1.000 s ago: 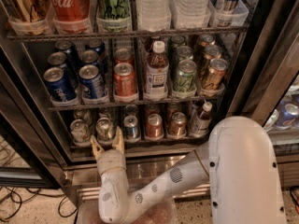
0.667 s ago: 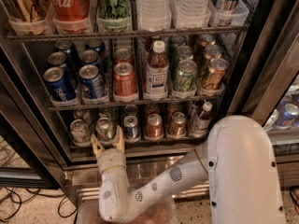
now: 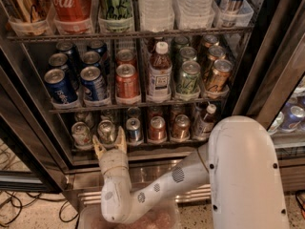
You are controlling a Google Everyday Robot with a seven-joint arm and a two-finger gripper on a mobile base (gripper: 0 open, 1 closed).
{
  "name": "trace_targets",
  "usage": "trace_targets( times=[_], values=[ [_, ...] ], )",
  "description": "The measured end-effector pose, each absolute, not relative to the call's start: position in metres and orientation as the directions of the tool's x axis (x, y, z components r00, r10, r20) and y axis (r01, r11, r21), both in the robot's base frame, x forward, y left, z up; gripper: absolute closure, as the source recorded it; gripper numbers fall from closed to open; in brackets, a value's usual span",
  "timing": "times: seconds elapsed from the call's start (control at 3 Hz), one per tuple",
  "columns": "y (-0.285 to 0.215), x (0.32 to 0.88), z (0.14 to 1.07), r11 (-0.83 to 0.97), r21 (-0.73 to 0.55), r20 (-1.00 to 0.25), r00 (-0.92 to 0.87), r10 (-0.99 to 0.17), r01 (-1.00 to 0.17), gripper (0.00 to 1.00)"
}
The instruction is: Pick 7up can from bottom shelf of fridge
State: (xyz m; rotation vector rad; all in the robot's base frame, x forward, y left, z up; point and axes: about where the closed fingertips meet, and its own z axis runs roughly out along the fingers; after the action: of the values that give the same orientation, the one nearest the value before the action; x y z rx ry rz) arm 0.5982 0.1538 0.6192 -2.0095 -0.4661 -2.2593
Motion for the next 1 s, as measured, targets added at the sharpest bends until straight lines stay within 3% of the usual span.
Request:
trace_targets(
  times=[1.0],
  values=[
    [0.1612,0.6111,0.6139,-0.944,0.164,0.984,-0.121,0.134,0.288,0.3]
  ],
)
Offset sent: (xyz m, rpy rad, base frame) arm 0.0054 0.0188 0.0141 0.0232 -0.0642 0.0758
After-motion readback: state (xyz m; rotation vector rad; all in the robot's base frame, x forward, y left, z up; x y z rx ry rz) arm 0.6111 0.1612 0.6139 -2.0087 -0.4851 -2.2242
